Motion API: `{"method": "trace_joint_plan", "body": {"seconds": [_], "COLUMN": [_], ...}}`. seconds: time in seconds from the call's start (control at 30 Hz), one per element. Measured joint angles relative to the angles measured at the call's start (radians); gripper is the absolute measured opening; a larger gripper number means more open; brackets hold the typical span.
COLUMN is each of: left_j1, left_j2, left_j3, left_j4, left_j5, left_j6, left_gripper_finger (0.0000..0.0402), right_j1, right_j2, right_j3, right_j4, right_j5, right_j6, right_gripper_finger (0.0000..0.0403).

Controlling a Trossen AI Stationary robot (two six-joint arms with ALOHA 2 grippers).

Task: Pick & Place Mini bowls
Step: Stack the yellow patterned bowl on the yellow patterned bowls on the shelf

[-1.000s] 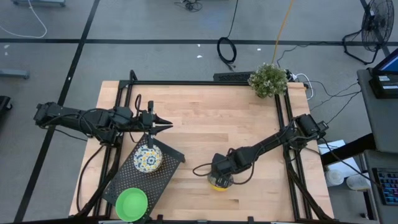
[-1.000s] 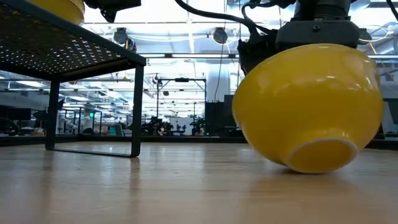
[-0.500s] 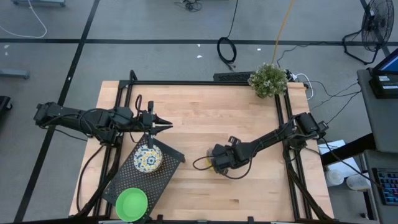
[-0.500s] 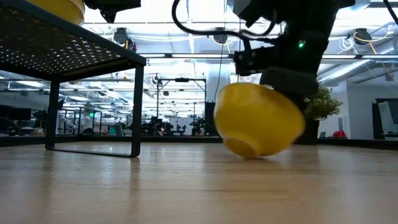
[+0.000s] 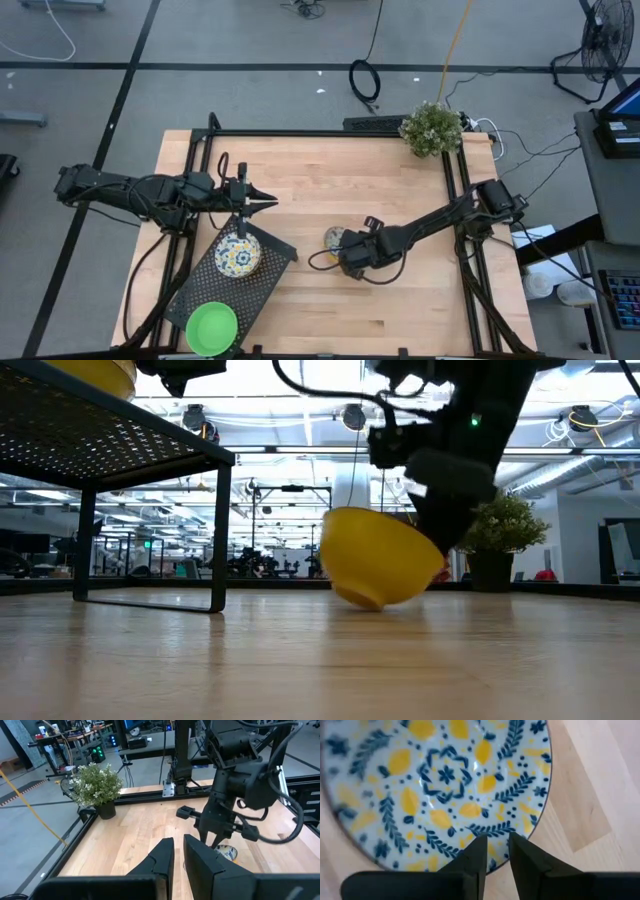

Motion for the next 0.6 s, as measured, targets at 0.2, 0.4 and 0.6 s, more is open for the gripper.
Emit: {"method": "trace_joint_plan", "body": {"seconds": [0.2,0.4,0.6], "left_j1": [0.0,0.0,0.0], "left_j2": [0.0,0.0,0.0], "left_j3": [0.0,0.0,0.0], "left_j4": [0.0,0.0,0.0], "left_j5": [0.0,0.0,0.0], "left_j6": [0.0,0.0,0.0], "left_gripper_finger": [0.0049,0.0049,0.0049], "right_j1": [0.001,0.001,0.001], "right_j2": [-0.028,-0.037,-0.041], "right_j3": [0.001,0.001,0.001], "right_j4": [0.029,0.065,0.104], "right_j5": [-0.002,-0.055,-0.055], "right_j6": [0.0,-0.006,-0.054], "right_gripper_finger": [0.0066,0.0069,0.0087]}}
